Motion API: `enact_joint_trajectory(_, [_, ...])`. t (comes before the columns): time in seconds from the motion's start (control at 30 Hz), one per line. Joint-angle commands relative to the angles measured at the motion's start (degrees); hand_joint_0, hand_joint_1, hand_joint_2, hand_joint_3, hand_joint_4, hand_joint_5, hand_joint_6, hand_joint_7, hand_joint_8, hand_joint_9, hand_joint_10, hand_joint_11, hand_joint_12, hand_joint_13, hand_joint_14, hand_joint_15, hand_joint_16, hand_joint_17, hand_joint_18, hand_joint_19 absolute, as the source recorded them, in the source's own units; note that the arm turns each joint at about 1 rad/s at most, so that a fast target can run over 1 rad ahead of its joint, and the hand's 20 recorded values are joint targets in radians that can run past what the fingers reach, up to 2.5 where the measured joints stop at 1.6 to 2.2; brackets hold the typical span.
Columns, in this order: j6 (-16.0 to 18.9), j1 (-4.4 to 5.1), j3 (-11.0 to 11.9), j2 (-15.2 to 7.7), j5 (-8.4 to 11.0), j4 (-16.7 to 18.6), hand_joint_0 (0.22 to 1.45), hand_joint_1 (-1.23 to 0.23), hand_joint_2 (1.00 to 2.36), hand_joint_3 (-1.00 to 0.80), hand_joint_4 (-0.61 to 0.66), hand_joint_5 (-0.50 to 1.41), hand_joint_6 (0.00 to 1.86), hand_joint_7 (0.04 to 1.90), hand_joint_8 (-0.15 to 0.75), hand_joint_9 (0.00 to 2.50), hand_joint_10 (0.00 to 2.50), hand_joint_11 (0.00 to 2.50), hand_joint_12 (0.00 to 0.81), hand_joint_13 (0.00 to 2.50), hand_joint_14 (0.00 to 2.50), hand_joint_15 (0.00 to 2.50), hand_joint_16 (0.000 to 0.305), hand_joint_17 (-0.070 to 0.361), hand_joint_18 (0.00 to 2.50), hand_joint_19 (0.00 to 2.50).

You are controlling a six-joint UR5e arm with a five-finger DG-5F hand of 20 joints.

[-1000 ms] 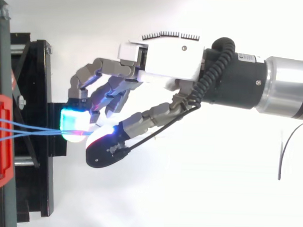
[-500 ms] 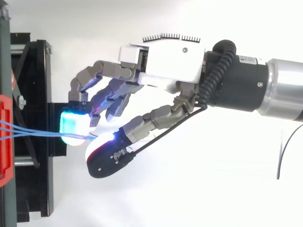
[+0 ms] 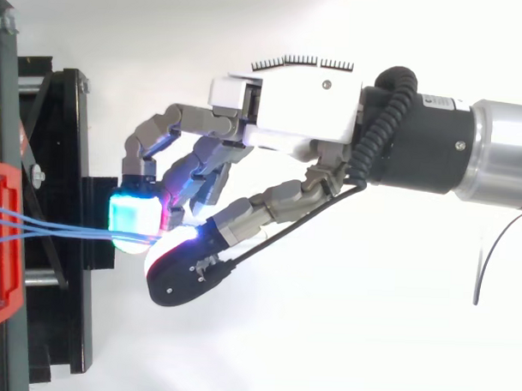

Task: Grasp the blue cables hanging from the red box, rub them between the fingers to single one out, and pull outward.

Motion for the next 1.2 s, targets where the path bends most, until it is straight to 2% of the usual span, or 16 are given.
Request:
enact_joint_trajectory(0.0, [0.03, 0.00, 0.00, 0.02, 0.00, -0.36, 0.56, -0.79, 1.00, -0.50, 0.27, -0.15, 0.85, 0.99, 0.366, 0.94, 0.01, 0.59, 0.409, 0.74, 0.01, 0.38, 0.059, 0.132, 0.91, 0.50])
enact_joint_trajectory(0.63, [0.56, 0.00, 0.53, 0.02, 0.00, -1.15, 0.52, -0.79, 1.00, -0.50, 0.28, -0.11, 0.86, 1.03, 0.397, 1.12, 0.01, 0.68, 0.424, 0.89, 0.01, 0.43, 0.061, 0.137, 0.98, 0.50])
enact_joint_trajectory(0.73, [0.56, 0.00, 1.05, 0.02, 0.00, -1.86, 0.51, -0.80, 1.00, -0.50, 0.28, -0.11, 0.86, 1.03, 0.399, 1.14, 0.01, 0.68, 0.427, 0.90, 0.01, 0.43, 0.061, 0.137, 0.99, 0.50])
enact_joint_trajectory(0.9, [0.38, 0.09, 2.99, -0.07, 0.09, -4.93, 0.51, -0.82, 1.00, -0.50, 0.28, -0.11, 0.84, 1.03, 0.396, 1.12, 0.01, 0.69, 0.429, 0.90, 0.01, 0.44, 0.061, 0.137, 0.99, 0.50])
enact_joint_trajectory(1.17, [-0.06, 0.26, 3.07, -0.07, 0.00, -5.29, 0.53, -0.83, 1.00, -0.50, 0.28, -0.12, 0.83, 1.03, 0.389, 1.10, 0.01, 0.68, 0.424, 0.90, 0.01, 0.45, 0.060, 0.135, 0.98, 0.51])
